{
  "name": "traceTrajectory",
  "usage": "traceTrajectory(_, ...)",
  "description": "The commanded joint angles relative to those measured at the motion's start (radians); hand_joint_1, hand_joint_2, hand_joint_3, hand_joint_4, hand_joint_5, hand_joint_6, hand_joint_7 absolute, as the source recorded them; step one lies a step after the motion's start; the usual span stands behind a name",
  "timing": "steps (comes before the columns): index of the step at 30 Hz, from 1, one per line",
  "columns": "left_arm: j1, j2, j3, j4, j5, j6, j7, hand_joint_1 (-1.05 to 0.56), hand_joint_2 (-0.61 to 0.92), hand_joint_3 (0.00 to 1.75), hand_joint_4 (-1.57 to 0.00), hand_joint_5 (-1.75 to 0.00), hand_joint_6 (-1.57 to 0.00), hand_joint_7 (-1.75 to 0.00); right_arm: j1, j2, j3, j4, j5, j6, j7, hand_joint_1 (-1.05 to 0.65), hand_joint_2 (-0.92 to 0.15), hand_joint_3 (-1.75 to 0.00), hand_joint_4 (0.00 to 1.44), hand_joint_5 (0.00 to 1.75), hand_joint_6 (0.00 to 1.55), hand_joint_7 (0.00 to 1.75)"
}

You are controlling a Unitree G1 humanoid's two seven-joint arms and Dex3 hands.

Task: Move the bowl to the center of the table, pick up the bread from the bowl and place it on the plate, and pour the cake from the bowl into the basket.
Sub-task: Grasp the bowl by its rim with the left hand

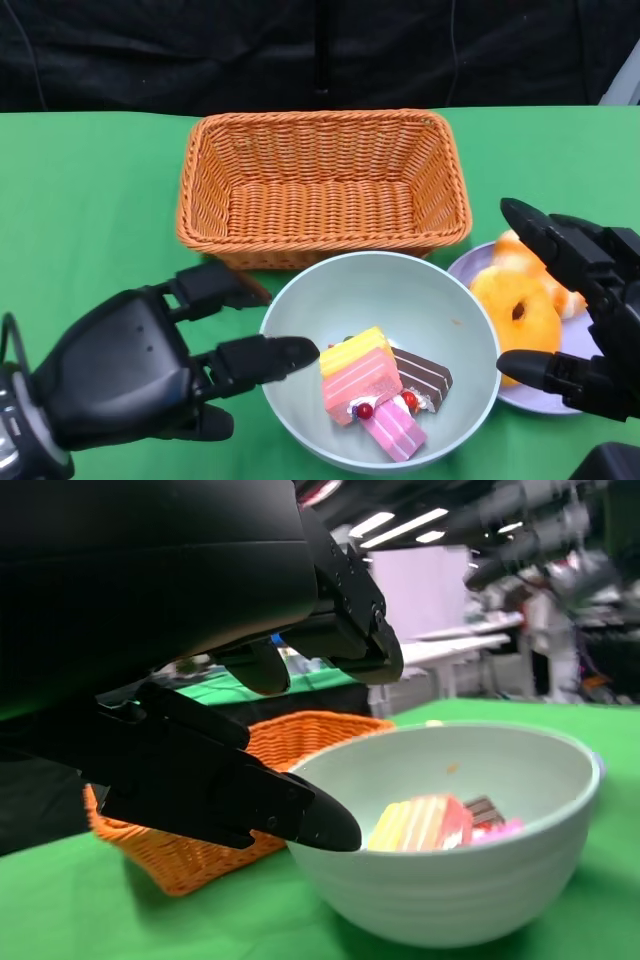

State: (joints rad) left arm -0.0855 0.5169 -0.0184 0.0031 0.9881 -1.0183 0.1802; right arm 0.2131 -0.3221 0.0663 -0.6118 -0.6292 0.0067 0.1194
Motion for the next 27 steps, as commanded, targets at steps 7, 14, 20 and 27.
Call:
traceTrajectory(7, -0.105, 0.077, -0.156, 0.101, 0.174, 0.032, 0.231, -0.48, 0.92, 0.06, -0.27, -0.79, -0.61, -0.11, 0.051, 0.023, -0.022, -0.066, 0.025, 0.026, 0.032, -0.38, -0.92, -0.08, 0.0, 0.45, 0.1, 0.07)
traceTrajectory(14, -0.191, 0.082, -0.341, 0.221, 0.294, 0.119, 0.37, -0.48, 0.87, 0.01, -0.41, -0.81, -0.7, -0.14, 0.069, 0.041, -0.027, -0.09, 0.043, 0.027, 0.037, -0.38, -0.92, -0.07, 0.0, 0.5, 0.09, 0.09)
traceTrajectory(20, -0.26, 0.088, -0.463, 0.309, 0.326, 0.168, 0.452, -0.47, 0.88, 0.0, -0.46, -0.86, -0.77, -0.16, 0.079, 0.051, -0.027, -0.11, 0.052, 0.036, 0.048, -0.38, -0.92, -0.08, 0.0, 0.51, 0.09, 0.1)
traceTrajectory(27, -0.416, 0.013, -0.675, 0.528, 0.469, 0.263, 0.652, -0.39, 0.79, 0.0, -0.45, -1.01, -0.83, -0.14, 0.106, 0.062, -0.034, -0.131, 0.079, 0.03, 0.046, -0.38, -0.92, -0.08, 0.0, 0.52, 0.09, 0.12)
